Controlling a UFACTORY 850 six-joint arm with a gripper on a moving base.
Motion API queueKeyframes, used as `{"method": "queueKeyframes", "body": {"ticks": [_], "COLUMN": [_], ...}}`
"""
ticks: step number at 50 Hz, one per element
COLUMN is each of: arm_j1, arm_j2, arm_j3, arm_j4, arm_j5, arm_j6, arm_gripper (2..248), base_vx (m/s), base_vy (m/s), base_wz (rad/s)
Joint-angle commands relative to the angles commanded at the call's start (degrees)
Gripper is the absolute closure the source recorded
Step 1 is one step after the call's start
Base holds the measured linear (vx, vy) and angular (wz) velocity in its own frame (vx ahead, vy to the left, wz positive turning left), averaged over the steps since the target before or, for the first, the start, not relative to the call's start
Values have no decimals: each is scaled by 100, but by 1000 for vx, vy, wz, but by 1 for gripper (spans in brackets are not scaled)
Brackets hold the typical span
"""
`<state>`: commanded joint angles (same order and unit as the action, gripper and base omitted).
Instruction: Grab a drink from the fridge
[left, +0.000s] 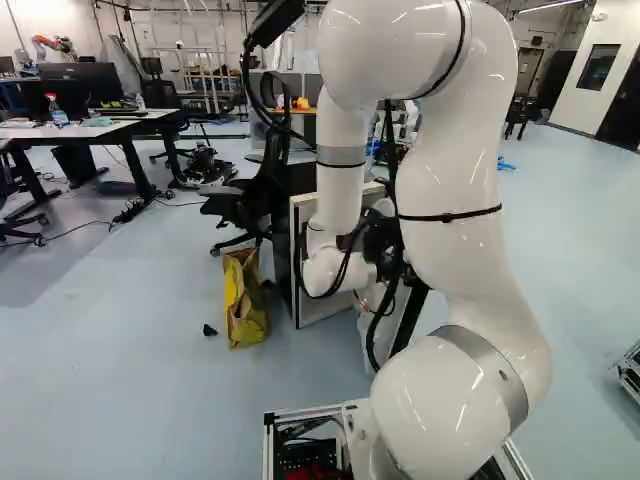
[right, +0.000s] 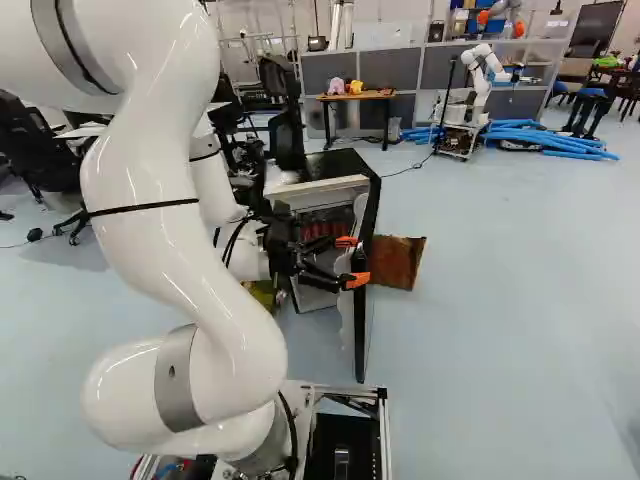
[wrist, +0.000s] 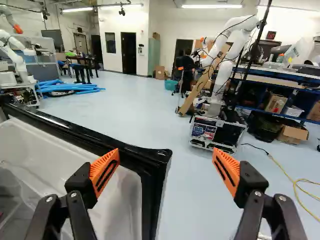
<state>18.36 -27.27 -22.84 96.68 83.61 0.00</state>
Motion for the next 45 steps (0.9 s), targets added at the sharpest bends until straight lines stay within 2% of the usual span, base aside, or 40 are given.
{"method": "queueKeyframes", "body": {"ticks": [22, 45], "arm_j1": [-680, -1362], "arm_j2": [-111, -258], "arm_j3": [-389, -830], "arm_j4": [0, 0], "arm_j5": [-14, -270], "arm_j6": [0, 0], "arm_gripper": [3, 3], "base_vx": [0, 0], "base_vy": [0, 0], "base_wz": [0, 0]}}
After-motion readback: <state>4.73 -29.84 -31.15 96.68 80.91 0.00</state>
